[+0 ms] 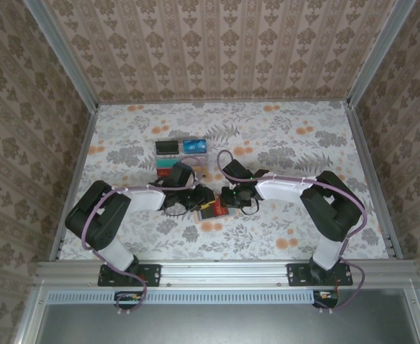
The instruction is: Take the credit cards out of the card holder
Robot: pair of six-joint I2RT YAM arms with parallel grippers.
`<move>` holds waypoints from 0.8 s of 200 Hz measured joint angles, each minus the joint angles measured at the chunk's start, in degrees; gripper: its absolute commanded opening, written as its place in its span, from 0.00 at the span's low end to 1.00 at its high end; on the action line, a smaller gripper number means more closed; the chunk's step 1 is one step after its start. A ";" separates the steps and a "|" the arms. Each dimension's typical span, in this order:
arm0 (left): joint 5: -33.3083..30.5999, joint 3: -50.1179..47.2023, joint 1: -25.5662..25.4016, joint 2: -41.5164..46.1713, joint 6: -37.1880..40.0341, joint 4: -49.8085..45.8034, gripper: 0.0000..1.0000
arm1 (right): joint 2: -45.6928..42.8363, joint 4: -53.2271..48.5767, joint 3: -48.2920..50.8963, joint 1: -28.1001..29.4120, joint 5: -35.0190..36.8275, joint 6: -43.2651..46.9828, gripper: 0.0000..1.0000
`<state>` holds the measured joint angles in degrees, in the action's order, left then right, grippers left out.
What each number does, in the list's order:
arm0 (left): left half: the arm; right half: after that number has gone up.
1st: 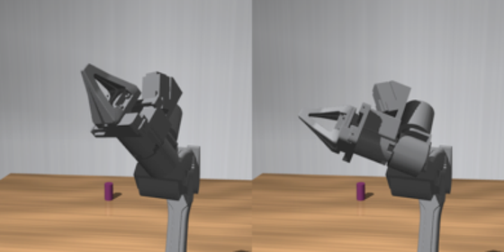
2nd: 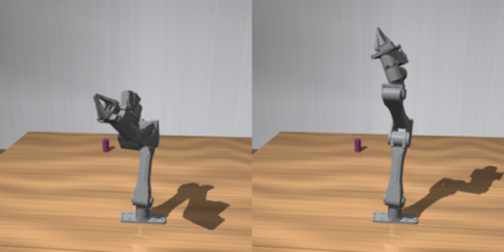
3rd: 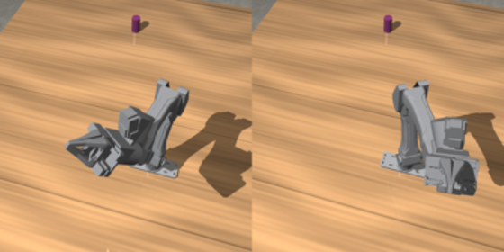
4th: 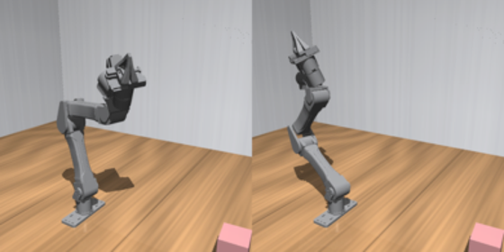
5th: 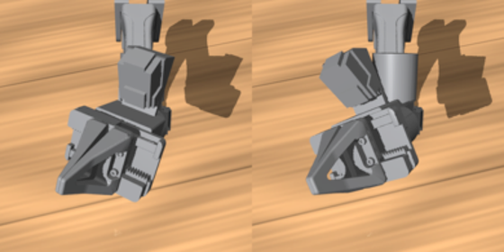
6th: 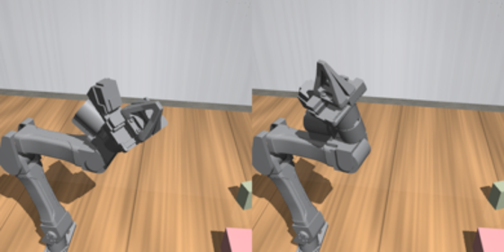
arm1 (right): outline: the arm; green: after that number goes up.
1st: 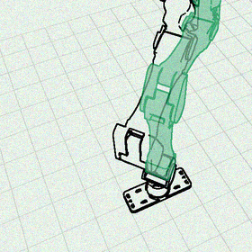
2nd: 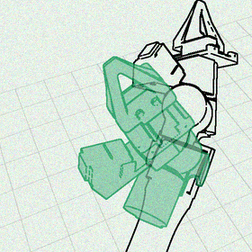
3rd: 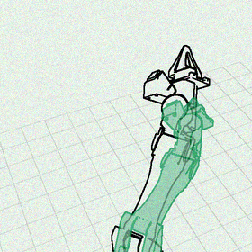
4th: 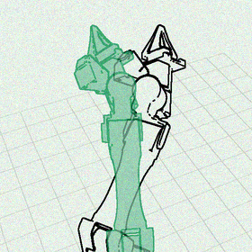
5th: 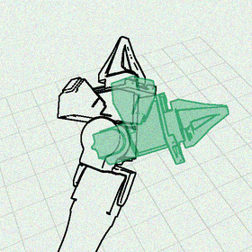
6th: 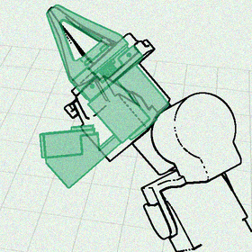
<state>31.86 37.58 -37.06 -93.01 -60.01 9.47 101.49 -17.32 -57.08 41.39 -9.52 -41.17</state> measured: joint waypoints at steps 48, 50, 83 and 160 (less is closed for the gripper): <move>0.55 -0.61 0.15 0.00 0.33 1.09 0.14 | 0.04 0.00 0.00 -0.07 0.00 0.00 0.24; 0.55 -0.66 0.15 0.00 0.37 1.14 0.13 | 0.04 0.00 0.00 -0.07 -0.02 -0.02 0.24; 0.76 -0.98 0.46 0.00 0.85 1.66 0.00 | 0.04 -0.02 0.00 -0.15 -0.07 -0.24 0.24; 0.92 -1.25 2.86 5.88 5.81 -4.20 0.00 | -0.63 0.50 0.74 -0.33 0.68 -1.33 0.24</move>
<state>32.77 36.34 -34.20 -87.13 -54.19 5.28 100.86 -16.82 -56.34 41.06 -8.84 -42.50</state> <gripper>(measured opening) 0.048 0.235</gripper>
